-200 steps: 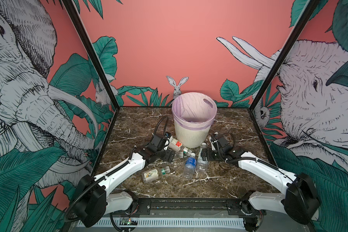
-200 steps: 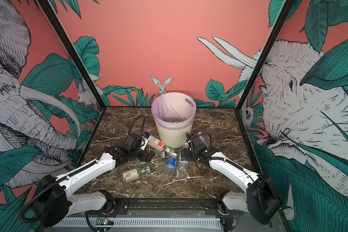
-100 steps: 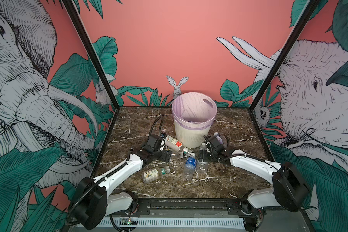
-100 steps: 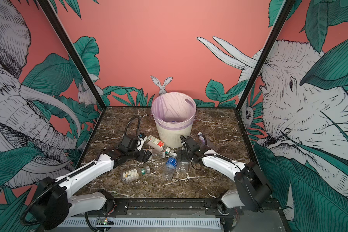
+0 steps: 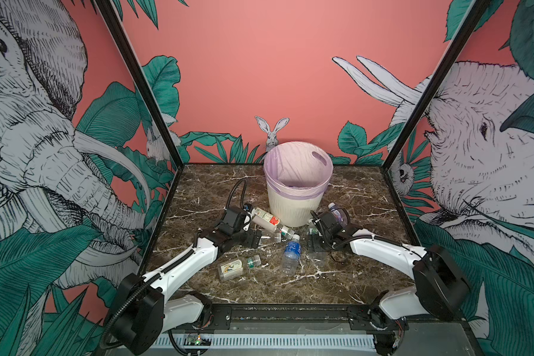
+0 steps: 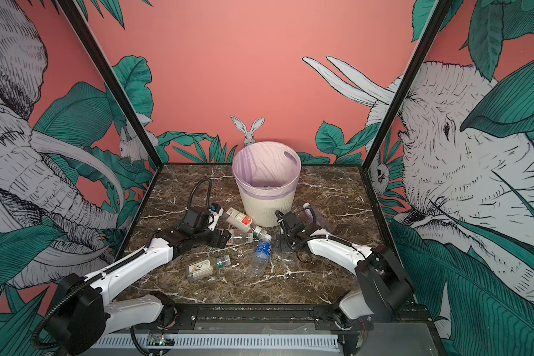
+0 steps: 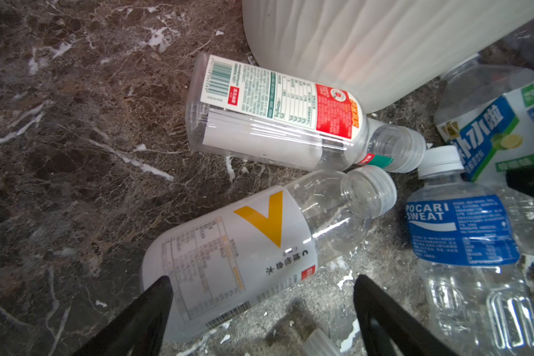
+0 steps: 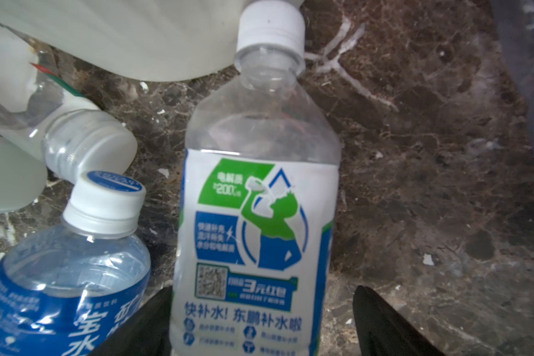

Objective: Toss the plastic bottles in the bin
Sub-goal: 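Lower the right gripper onto the green-and-blue label water bottle and grasp it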

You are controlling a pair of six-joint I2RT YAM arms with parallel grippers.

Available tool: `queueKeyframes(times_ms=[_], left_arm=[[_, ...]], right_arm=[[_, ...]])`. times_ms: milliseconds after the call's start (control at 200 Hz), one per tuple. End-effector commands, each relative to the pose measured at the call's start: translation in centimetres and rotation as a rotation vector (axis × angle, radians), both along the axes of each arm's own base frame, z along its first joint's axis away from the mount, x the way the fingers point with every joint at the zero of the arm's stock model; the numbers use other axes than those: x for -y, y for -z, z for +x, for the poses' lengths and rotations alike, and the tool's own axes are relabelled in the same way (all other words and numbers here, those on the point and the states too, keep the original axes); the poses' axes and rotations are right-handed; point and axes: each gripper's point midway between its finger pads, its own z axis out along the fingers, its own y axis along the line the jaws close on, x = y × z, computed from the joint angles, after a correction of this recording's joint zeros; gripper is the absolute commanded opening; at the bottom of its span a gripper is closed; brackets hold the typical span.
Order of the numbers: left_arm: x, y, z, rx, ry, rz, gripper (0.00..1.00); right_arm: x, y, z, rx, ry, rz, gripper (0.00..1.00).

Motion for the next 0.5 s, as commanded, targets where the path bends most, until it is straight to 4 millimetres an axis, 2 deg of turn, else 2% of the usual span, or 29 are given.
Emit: queueKeyframes(times_ms=[0, 240, 495], left_arm=[[-0.1, 0.0, -0.1, 0.006, -0.003, -0.018, 0.93], [-0.1, 0.2, -0.3, 0.002, -0.001, -0.015, 0.93], [-0.1, 0.1, -0.3, 0.005, 0.001, -0.019, 0.93]], right_arm=[[0.3, -0.3, 0.2, 0.007, -0.029, -0.048, 0.9], [0.1, 0.6, 0.6, -0.009, -0.061, -0.1, 0.88], [-0.8, 1.8, 0.8, -0.036, -0.093, -0.122, 0.78]])
